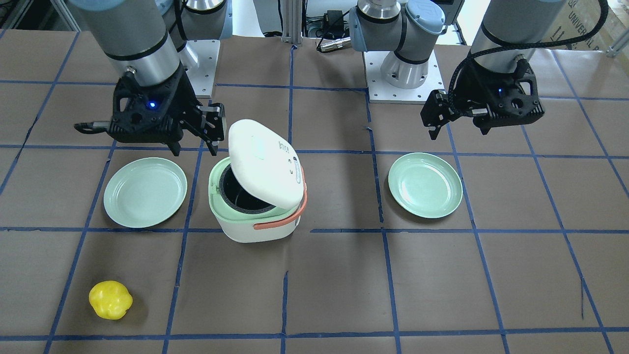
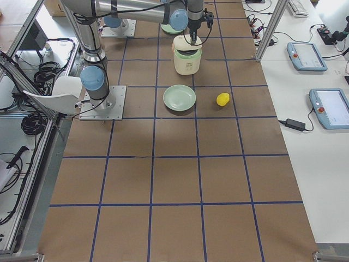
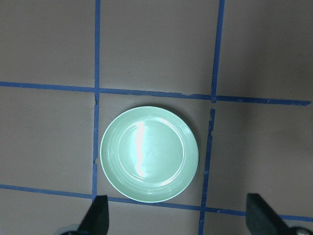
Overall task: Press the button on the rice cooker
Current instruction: 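Raise the right gripper away as the cooker lid pops open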
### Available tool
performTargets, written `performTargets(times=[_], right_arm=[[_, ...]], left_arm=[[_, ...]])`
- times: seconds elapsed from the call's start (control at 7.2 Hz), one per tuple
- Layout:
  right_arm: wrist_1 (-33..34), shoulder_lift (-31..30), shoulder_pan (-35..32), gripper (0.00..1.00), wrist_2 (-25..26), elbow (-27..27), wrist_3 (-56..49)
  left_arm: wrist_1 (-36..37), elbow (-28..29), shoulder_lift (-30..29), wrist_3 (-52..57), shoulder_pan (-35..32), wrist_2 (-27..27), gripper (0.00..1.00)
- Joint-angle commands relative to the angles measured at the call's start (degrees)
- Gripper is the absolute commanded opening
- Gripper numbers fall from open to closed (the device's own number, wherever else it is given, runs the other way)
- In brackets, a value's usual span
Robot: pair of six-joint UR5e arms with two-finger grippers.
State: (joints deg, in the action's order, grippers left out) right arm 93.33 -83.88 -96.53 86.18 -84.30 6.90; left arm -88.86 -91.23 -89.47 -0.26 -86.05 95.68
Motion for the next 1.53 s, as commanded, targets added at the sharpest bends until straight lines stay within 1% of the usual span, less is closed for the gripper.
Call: performTargets(times=[0.0, 0.28, 0.56, 0.83, 1.11, 1.39], right_arm=[[-4.4, -1.0, 0.7, 1.00, 6.8, 3.8, -7.7], [-5.3, -1.5, 2.7, 1.00, 6.7, 3.4, -8.3], [-6.6, -1.5, 5.5, 1.00, 6.5, 3.3, -12.2], [-6.7, -1.5, 6.4, 1.00, 6.4, 2.7, -14.7], [-6.6, -2.8, 5.9, 1.00, 5.6, 1.3, -13.8], [-5.7, -4.7, 5.9, 1.00, 4.3, -2.0, -13.7]], left_arm=[[0.0, 0.0, 0.0, 0.0, 0.0, 0.0, 1.00], [0.0, 0.0, 0.0, 0.0, 0.0, 0.0, 1.00], [0.0, 0.0, 0.0, 0.0, 0.0, 0.0, 1.00], [0.0, 0.0, 0.0, 0.0, 0.0, 0.0, 1.00], [0.0, 0.0, 0.0, 0.0, 0.0, 0.0, 1.00], [0.0, 0.0, 0.0, 0.0, 0.0, 0.0, 1.00]])
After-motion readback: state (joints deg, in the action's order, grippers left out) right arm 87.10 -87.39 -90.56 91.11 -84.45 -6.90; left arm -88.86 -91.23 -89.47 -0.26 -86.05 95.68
